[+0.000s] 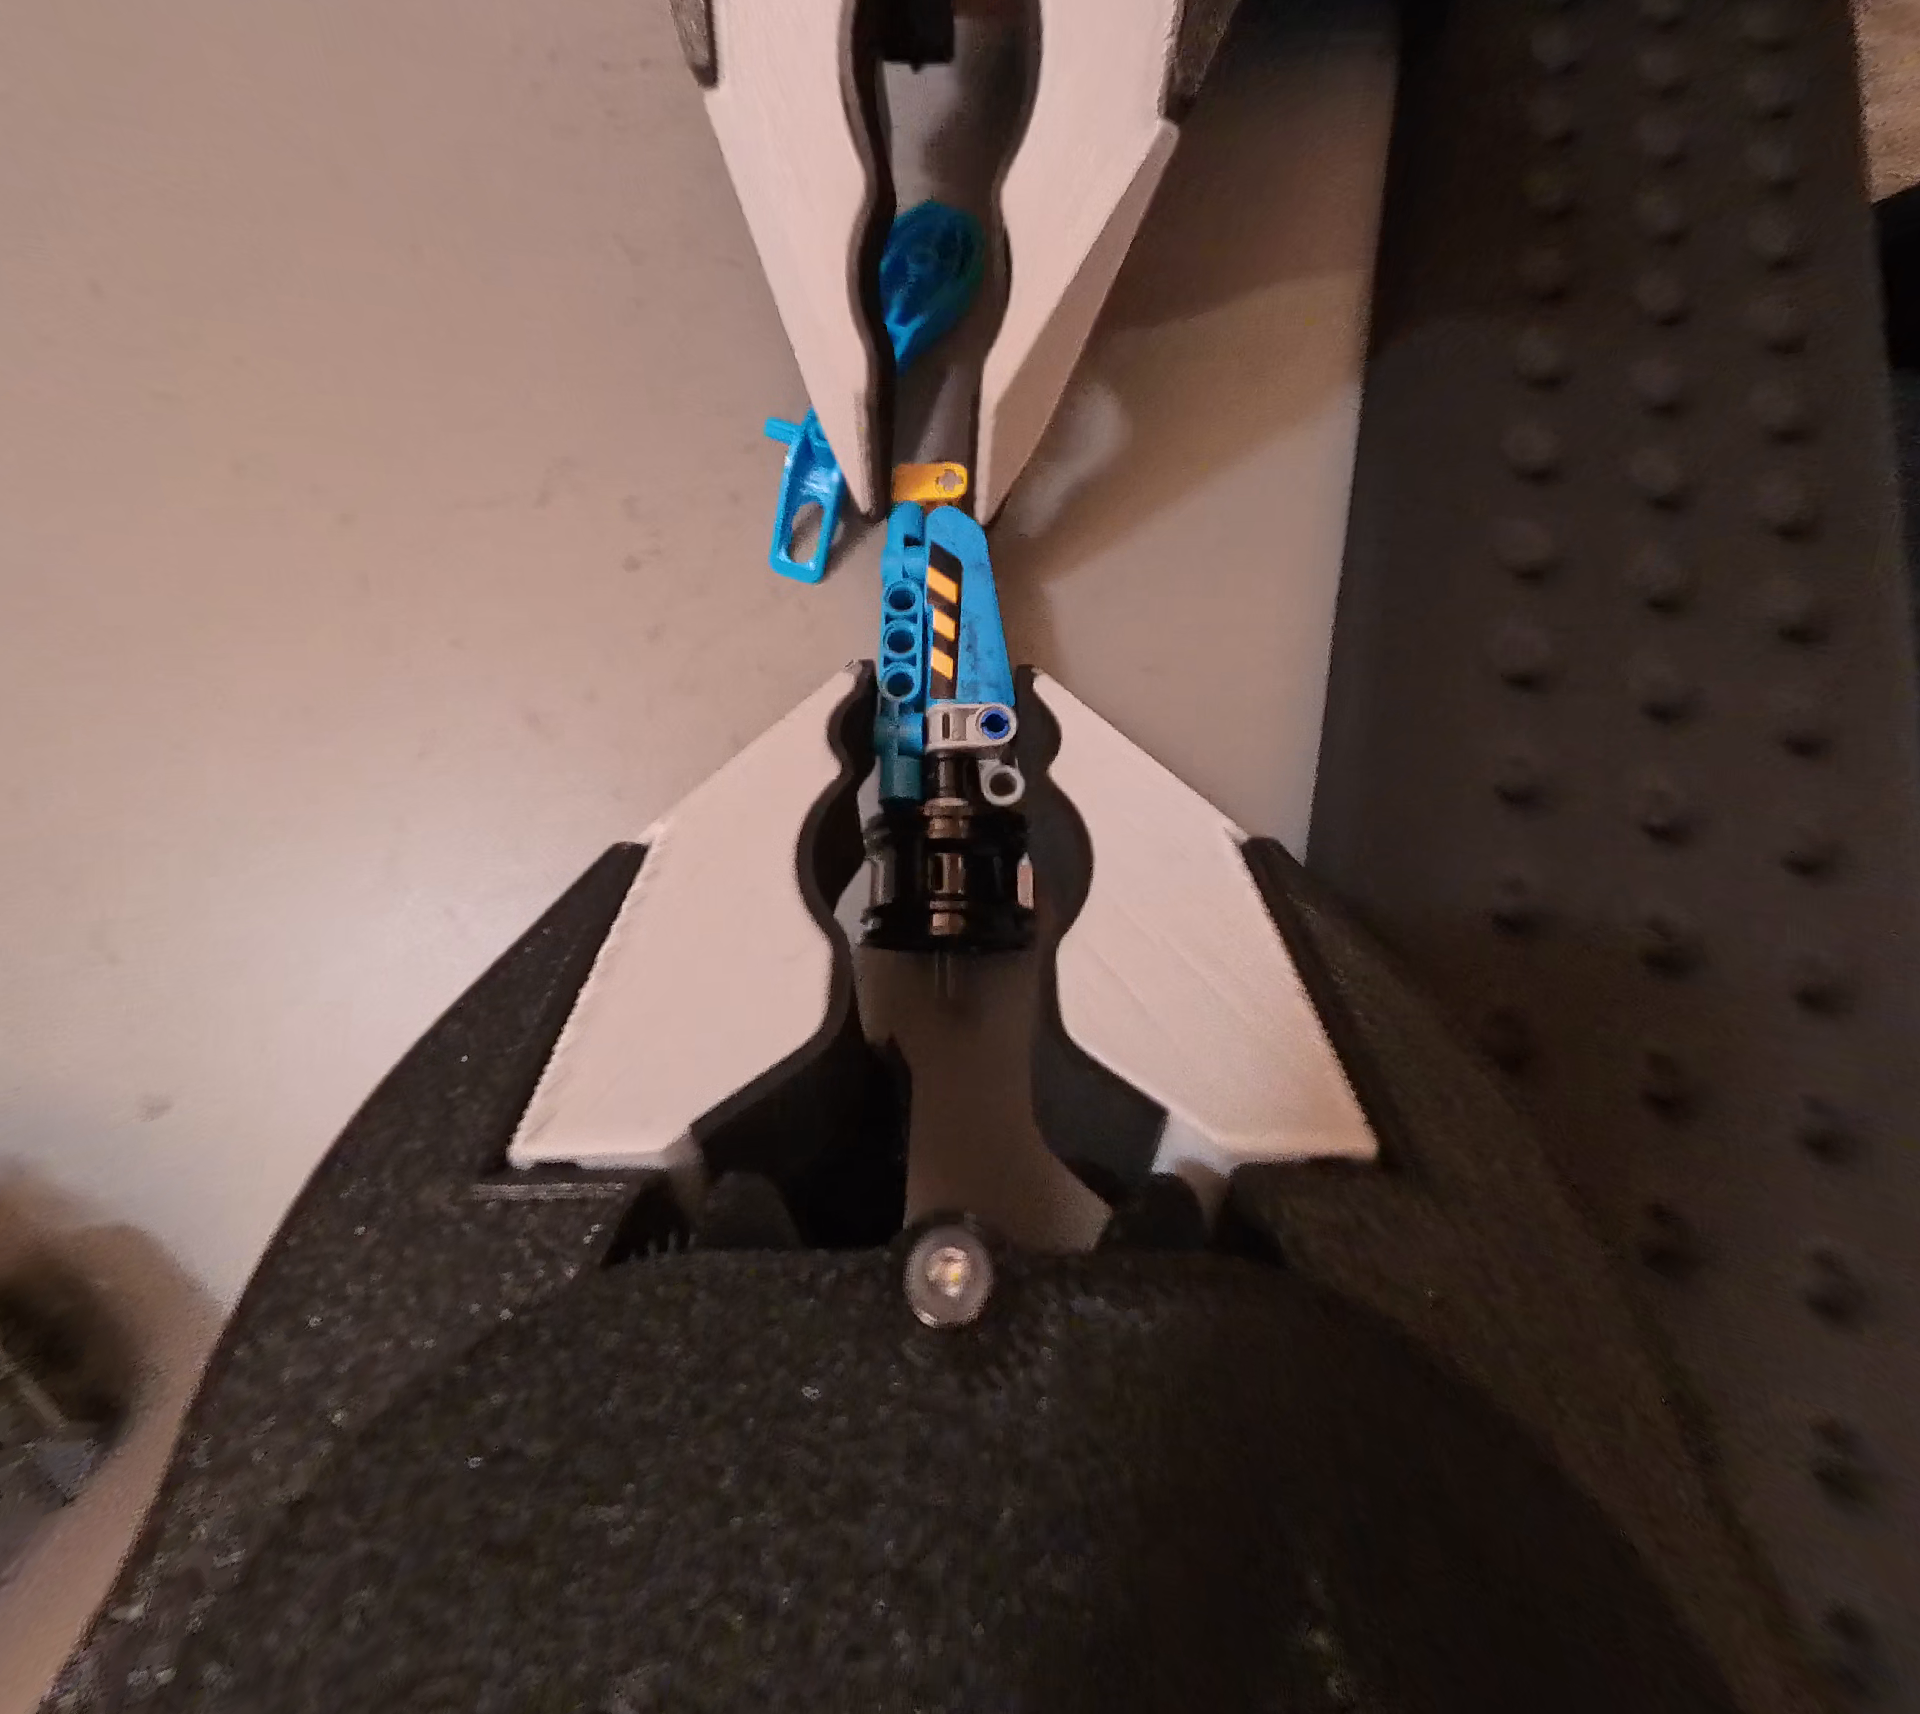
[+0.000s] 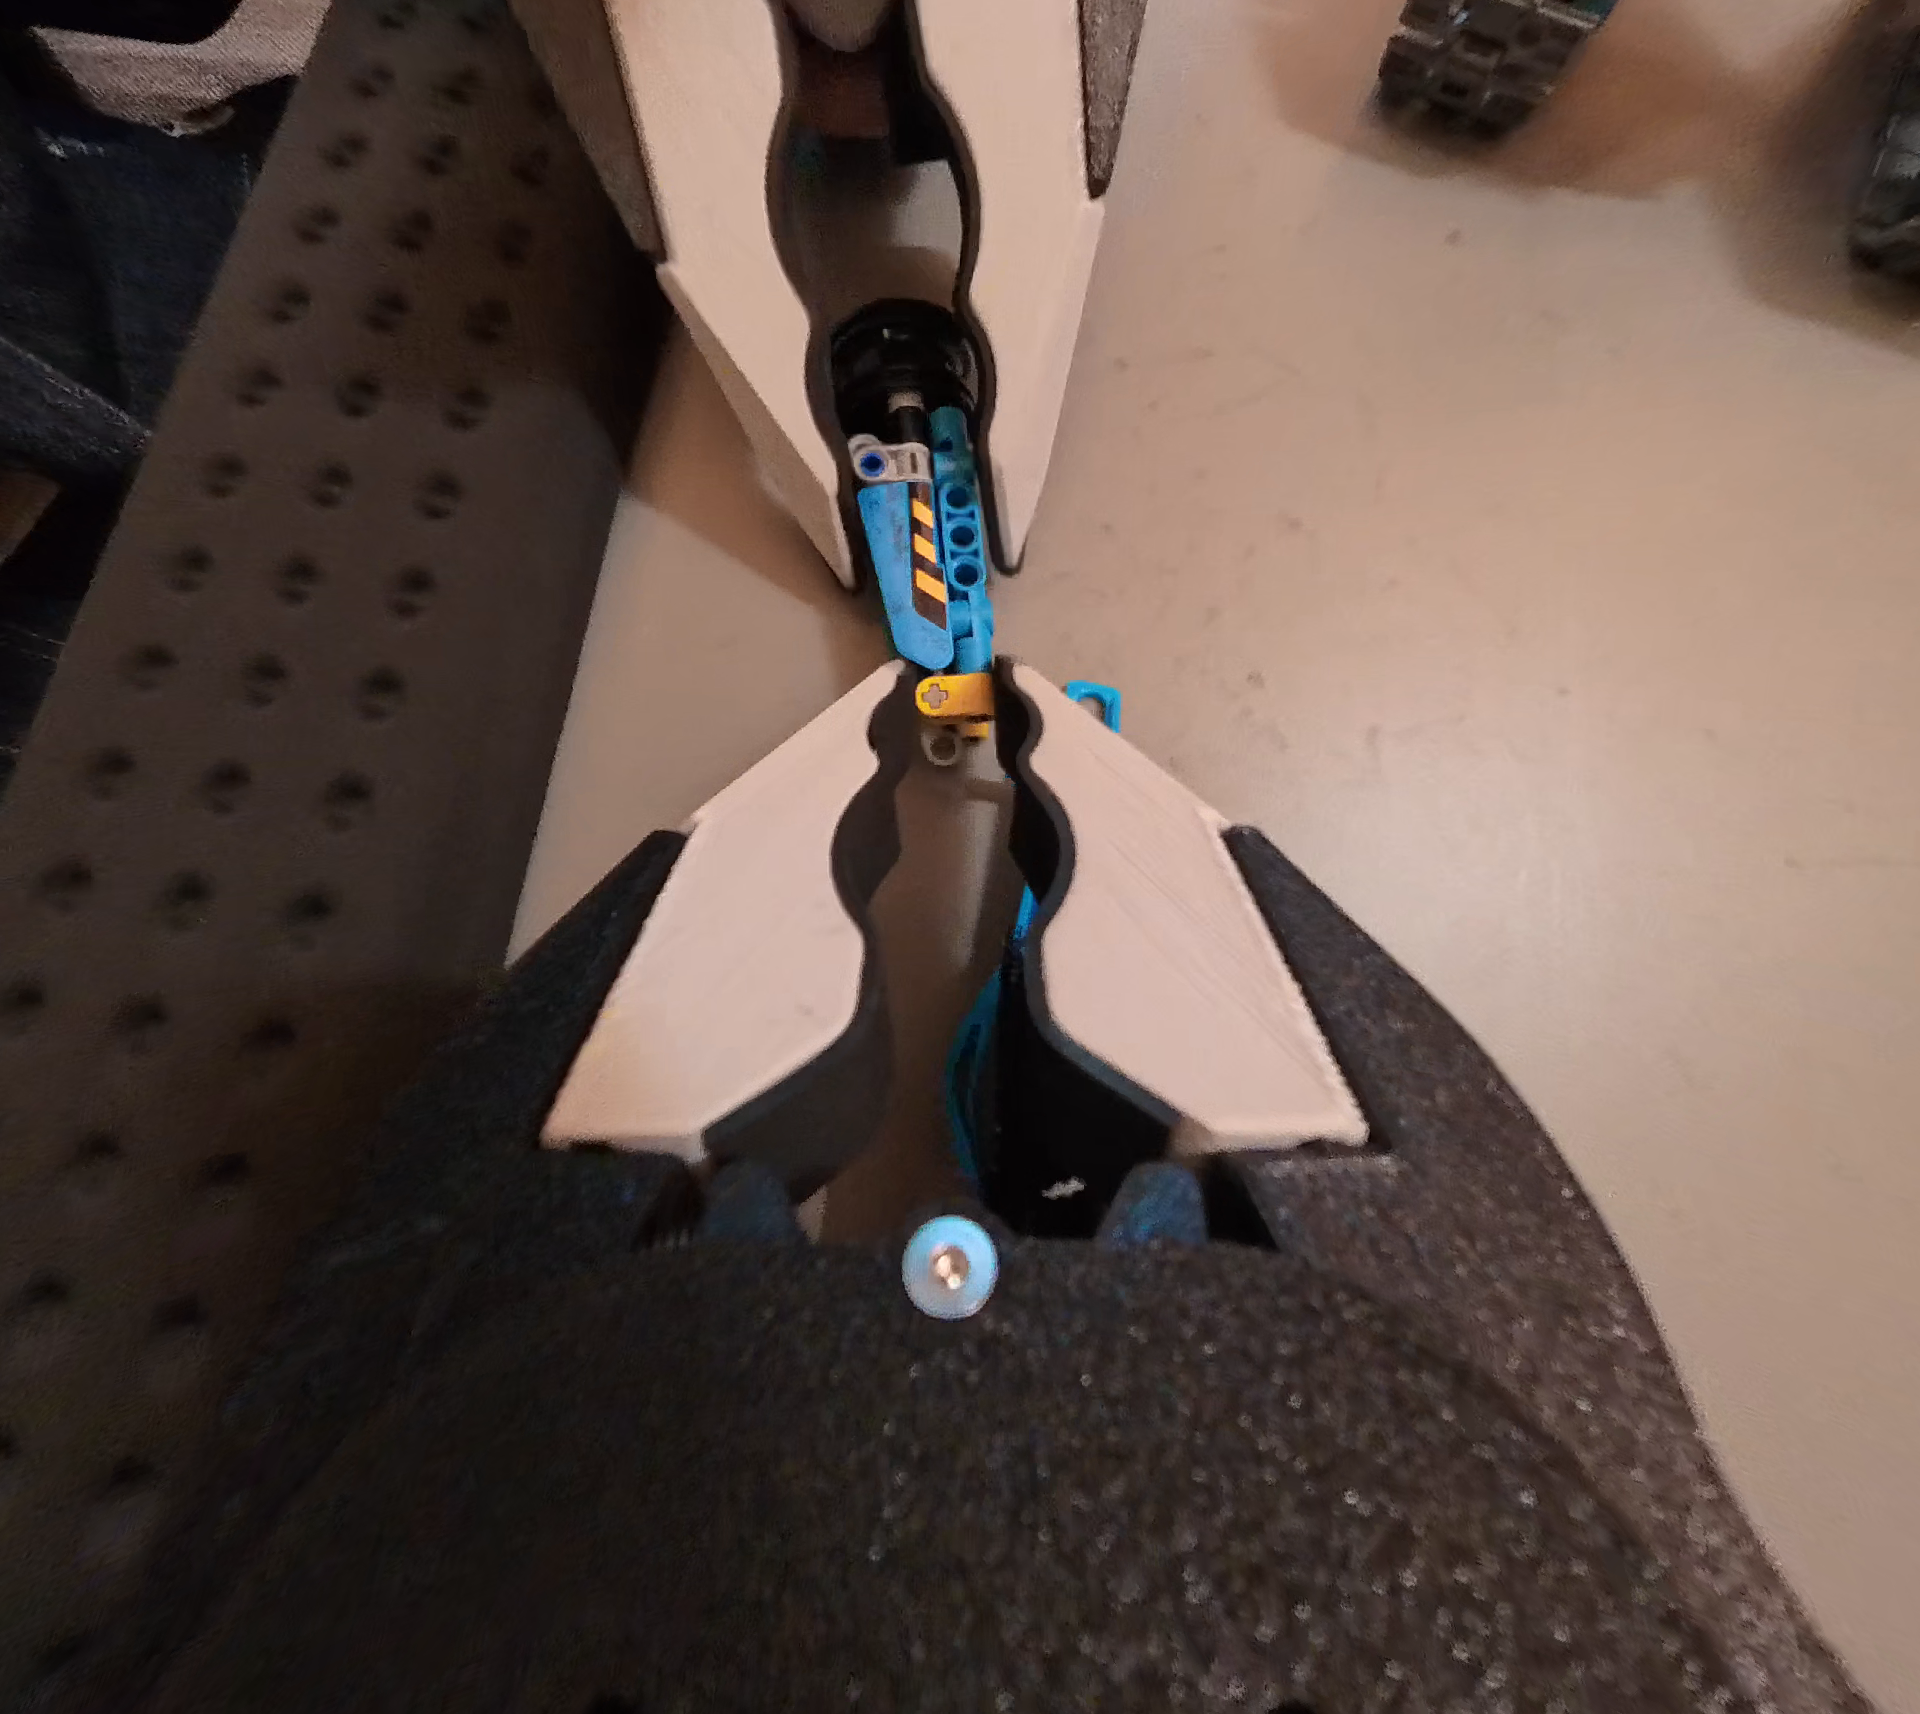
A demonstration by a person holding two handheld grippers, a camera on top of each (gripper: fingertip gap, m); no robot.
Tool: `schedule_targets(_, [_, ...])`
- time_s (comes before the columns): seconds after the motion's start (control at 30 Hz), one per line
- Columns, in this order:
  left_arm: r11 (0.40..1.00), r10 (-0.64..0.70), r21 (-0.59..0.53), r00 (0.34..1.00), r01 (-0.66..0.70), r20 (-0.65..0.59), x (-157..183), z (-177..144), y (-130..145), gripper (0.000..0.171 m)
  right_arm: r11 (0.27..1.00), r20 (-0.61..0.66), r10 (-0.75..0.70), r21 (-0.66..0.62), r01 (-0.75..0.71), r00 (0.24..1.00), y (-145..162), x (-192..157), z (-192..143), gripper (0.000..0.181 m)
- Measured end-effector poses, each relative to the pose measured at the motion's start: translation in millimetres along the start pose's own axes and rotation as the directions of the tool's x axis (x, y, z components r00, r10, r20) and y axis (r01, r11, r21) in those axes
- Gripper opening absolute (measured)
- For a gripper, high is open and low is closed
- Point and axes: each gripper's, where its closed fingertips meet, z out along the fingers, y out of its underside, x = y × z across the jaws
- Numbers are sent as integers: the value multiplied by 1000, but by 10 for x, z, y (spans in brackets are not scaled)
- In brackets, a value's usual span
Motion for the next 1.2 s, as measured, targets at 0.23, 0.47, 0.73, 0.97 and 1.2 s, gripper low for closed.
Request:
schedule_targets(0.23, [998, 44, -36, 998, -42, 37, -24, 129, -31, 22, 999, -63, -26, -28, 25, 998, -33, 15, 39, 12])
schedule_targets(0.47, [991, 133, -28, 987, -131, 85, 2, 126, -31, 23, 999, 23, 40, 16, -40, 999, -40, -33, 8, 11])
schedule_targets(0.73, [997, 72, -29, 997, -71, 29, 7, 108, -6, 22, 998, -57, -61, -13, 61, 996, 27, -21, 40, 14])
schedule_targets(0.97, [996, 79, -32, 996, -78, 40, 0, 109, -5, 22, 999, 7, 49, 9, -49, 999, -24, -18, 55, 12])
schedule_targets(1.2, [988, 152, -36, 984, -149, 94, -5, 108, -8, 23, 901, 259, 414, 23, -434, 872, -39, -34, 44, 13])
